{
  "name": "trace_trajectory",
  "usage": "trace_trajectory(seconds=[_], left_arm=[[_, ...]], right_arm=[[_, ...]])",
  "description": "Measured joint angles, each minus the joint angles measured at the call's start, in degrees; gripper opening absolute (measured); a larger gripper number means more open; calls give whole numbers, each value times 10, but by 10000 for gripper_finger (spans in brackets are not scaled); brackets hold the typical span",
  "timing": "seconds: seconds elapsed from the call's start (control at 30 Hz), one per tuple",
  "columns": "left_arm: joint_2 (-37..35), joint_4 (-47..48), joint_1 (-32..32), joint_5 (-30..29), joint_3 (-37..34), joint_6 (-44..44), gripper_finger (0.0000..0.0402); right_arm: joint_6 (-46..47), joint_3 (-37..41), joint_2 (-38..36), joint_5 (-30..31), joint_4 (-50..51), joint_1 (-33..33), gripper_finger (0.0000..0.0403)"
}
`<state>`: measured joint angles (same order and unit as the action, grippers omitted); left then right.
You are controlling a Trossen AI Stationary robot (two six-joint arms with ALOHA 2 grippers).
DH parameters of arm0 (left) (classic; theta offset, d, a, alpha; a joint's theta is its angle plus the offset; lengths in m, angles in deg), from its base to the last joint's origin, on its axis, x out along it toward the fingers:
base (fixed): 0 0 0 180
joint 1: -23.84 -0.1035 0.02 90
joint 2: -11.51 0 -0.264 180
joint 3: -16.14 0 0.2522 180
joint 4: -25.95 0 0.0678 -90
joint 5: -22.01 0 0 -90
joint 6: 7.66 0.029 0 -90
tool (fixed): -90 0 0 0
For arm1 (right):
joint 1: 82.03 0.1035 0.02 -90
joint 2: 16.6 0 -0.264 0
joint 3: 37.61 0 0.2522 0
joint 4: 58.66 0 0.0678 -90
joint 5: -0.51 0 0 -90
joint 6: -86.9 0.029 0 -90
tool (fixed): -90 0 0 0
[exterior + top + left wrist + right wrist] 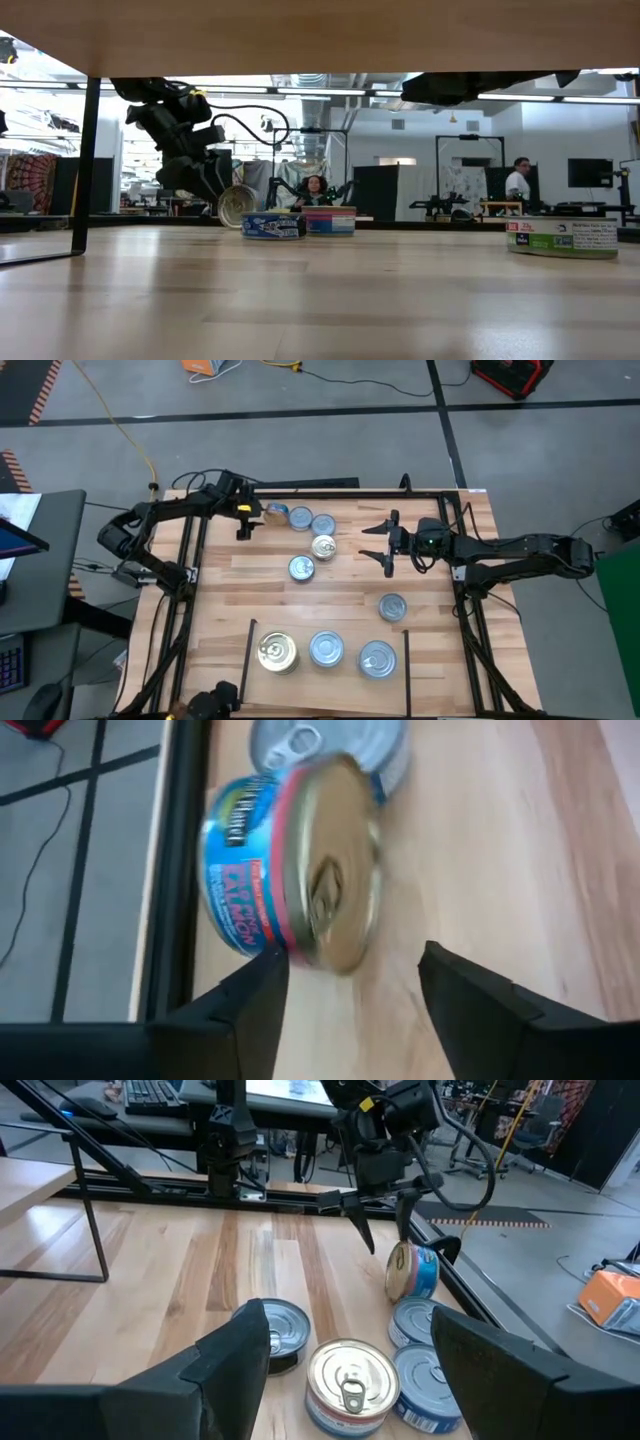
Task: Stack canned seafood by type on shelf
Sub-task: Put the top blue and pink tuna can on the top of the left stacked tuna cans on the shelf
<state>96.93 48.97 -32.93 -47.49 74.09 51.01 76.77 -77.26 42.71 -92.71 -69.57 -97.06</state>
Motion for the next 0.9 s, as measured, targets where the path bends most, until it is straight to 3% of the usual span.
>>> trace_trajectory(seconds=[0.3, 0.67, 0.9], left_arm=[[0, -8, 14, -37, 0, -6, 162], [-12, -105, 11, -169, 0, -98, 159], [-86, -117, 4, -208, 0, -172, 158]], right_arm=[[0, 0, 0, 0, 2, 0, 302], [16, 0, 0, 0, 21, -12, 302], [44, 0, 0, 1, 20, -36, 302]])
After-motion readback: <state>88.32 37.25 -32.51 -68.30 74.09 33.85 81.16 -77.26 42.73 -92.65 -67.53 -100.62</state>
